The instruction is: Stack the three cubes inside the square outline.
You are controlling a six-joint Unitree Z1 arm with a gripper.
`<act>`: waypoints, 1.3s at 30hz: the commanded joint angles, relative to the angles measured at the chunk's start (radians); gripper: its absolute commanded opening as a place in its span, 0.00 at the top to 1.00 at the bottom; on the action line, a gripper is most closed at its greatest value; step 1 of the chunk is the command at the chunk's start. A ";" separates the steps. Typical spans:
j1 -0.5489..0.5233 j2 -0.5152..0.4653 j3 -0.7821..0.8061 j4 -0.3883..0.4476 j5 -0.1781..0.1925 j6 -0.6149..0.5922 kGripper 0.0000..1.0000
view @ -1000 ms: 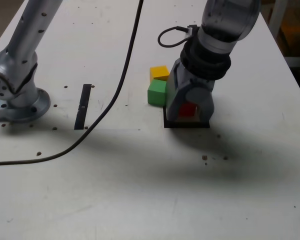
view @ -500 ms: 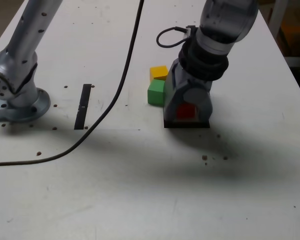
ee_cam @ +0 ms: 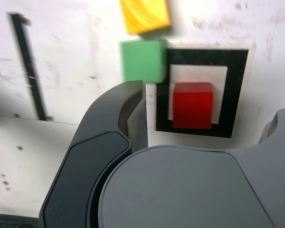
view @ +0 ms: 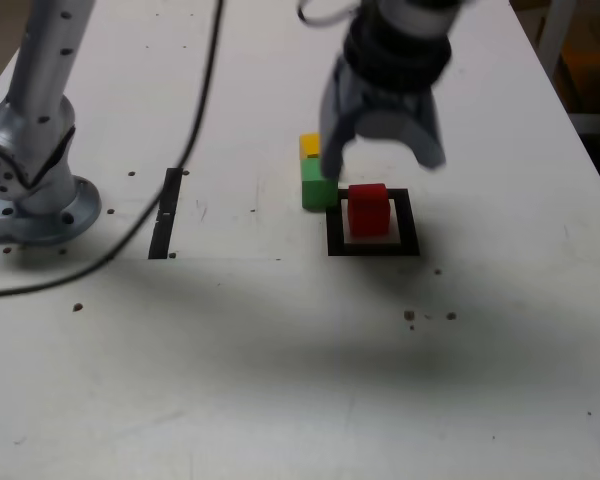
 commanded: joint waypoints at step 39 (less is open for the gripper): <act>0.248 -0.075 0.413 -0.320 0.043 0.098 0.11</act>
